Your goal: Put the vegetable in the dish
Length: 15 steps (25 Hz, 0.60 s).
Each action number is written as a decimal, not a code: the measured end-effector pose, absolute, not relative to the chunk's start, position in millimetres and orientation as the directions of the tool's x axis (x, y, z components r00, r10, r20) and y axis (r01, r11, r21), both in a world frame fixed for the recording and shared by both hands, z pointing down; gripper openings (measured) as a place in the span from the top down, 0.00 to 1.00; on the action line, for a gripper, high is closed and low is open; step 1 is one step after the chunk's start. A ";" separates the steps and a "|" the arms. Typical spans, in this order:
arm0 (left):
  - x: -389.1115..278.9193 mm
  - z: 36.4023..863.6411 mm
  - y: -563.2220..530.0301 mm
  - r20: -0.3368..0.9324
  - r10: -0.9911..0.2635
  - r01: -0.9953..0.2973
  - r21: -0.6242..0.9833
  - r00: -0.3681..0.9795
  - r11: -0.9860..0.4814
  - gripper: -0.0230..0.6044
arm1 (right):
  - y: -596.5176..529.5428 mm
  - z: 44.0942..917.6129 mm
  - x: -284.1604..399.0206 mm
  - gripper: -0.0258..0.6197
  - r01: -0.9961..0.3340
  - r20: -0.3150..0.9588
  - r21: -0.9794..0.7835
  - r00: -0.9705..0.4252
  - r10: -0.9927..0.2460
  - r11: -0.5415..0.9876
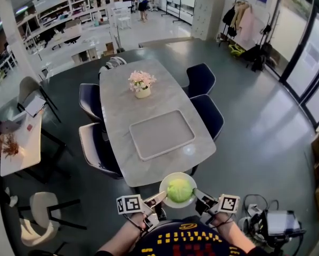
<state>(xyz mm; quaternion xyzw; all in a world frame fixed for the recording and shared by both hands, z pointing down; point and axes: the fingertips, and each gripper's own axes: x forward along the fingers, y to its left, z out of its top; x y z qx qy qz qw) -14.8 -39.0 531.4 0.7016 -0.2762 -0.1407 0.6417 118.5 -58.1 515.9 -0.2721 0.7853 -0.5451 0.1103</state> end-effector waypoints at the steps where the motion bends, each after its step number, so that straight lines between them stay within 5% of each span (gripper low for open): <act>1: -19.5 532.0 -41.3 0.155 -0.572 -0.204 0.979 0.806 -0.022 0.95 | -60.3 516.2 113.0 0.93 -0.303 0.126 -0.920 -0.829 -0.545 0.248; 15: -32.0 540.2 -86.0 0.095 -0.622 -0.153 0.987 0.778 -0.041 0.94 | -111.0 533.3 98.8 0.93 -0.322 0.172 -0.917 -0.852 -0.495 0.236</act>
